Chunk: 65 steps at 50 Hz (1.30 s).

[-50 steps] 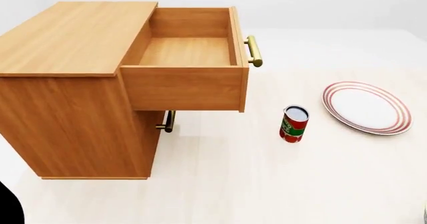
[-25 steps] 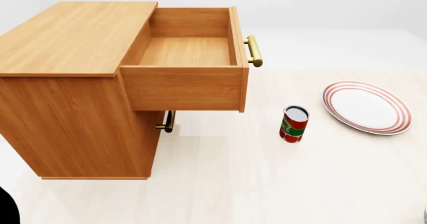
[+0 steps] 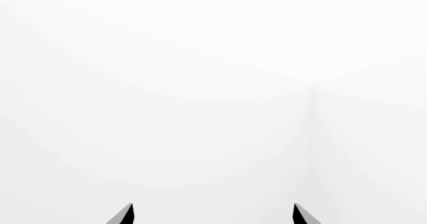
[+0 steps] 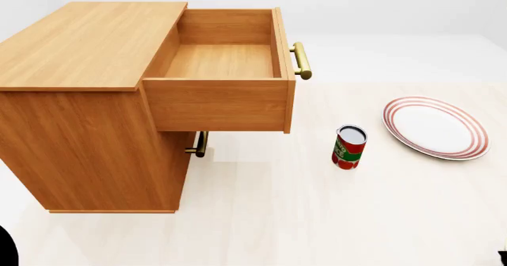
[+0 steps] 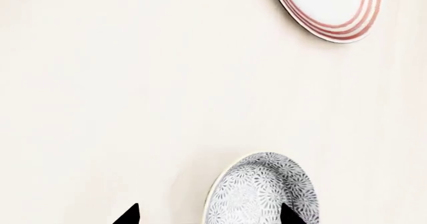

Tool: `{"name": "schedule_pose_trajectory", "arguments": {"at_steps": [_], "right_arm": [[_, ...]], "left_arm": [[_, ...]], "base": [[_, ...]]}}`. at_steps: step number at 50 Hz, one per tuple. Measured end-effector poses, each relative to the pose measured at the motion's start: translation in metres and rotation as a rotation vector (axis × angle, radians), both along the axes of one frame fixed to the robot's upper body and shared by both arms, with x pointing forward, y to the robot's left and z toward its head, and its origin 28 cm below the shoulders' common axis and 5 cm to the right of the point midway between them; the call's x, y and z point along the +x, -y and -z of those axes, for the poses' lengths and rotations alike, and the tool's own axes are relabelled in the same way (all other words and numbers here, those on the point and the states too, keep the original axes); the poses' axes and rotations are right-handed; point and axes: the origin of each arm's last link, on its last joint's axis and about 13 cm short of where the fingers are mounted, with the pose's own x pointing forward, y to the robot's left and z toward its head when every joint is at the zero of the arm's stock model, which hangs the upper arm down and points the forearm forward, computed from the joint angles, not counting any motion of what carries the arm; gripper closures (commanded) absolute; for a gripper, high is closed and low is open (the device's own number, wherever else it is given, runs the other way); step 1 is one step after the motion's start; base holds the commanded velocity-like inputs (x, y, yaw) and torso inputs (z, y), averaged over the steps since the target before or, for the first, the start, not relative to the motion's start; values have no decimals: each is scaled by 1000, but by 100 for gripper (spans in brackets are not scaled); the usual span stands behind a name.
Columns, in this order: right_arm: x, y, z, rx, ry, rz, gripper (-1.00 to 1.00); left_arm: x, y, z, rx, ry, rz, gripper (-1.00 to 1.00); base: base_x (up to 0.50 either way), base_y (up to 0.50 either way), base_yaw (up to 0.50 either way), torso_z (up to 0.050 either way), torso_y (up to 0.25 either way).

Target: Put the bowl in the top drawer of the cabinet.

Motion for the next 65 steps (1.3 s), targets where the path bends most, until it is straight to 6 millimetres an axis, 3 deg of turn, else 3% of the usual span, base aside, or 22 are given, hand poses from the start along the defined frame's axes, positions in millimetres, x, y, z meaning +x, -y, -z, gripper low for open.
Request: {"name": "schedule_pose_trajectory", "arguments": {"at_steps": [34, 52, 59, 60, 65], "right_arm": [[6, 16, 62, -26, -63, 100, -100], [-3, 33, 88, -123, -77, 168, -100], [5, 29, 98, -156, -93, 188, -100], [7, 28, 99, -159, -95, 189, 100], [20, 22, 105, -168, -101, 186, 100]], "left_arm": [[4, 2, 3, 2, -10, 2, -100], [7, 2, 6, 1, -18, 0, -100], [7, 2, 6, 0, -21, -2, -100], [7, 2, 6, 0, -22, -2, -100], [7, 2, 6, 0, -24, -3, -100]], "base": [[0, 0, 0, 0, 0], [0, 0, 0, 0, 0], [0, 0, 0, 0, 0], [0, 0, 0, 0, 0], [0, 0, 0, 0, 0]]}}
